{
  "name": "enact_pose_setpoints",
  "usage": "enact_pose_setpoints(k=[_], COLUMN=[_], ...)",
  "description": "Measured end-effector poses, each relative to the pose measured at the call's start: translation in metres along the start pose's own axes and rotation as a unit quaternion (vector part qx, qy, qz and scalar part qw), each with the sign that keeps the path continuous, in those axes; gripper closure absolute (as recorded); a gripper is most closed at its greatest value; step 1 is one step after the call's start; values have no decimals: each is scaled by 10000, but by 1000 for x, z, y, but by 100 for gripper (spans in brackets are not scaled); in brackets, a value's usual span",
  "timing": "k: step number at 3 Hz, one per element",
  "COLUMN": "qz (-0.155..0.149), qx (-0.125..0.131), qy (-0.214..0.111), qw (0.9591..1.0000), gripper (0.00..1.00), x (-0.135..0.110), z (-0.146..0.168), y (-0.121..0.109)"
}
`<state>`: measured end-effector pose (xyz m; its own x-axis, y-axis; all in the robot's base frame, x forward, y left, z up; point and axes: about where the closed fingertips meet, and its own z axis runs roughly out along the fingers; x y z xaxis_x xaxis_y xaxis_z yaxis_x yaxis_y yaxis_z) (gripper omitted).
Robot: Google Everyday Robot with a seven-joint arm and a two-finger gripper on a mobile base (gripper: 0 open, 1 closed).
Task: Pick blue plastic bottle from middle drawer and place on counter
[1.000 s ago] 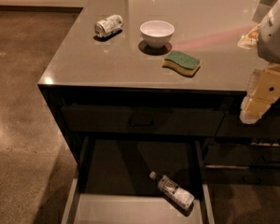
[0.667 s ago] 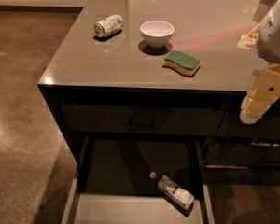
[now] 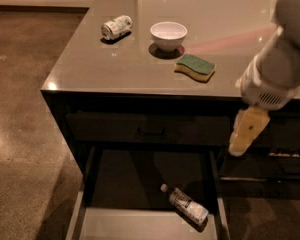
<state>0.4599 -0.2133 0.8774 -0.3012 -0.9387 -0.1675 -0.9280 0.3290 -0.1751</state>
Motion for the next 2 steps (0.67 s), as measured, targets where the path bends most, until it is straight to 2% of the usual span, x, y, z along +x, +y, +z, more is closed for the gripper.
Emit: enact_pose_setpoints(k=[1, 2], qz=[435, 713], qx=[246, 323], qy=[304, 335], qw=[9983, 9964], gripper=[0, 0], x=[6, 10], z=[69, 96], y=[11, 19])
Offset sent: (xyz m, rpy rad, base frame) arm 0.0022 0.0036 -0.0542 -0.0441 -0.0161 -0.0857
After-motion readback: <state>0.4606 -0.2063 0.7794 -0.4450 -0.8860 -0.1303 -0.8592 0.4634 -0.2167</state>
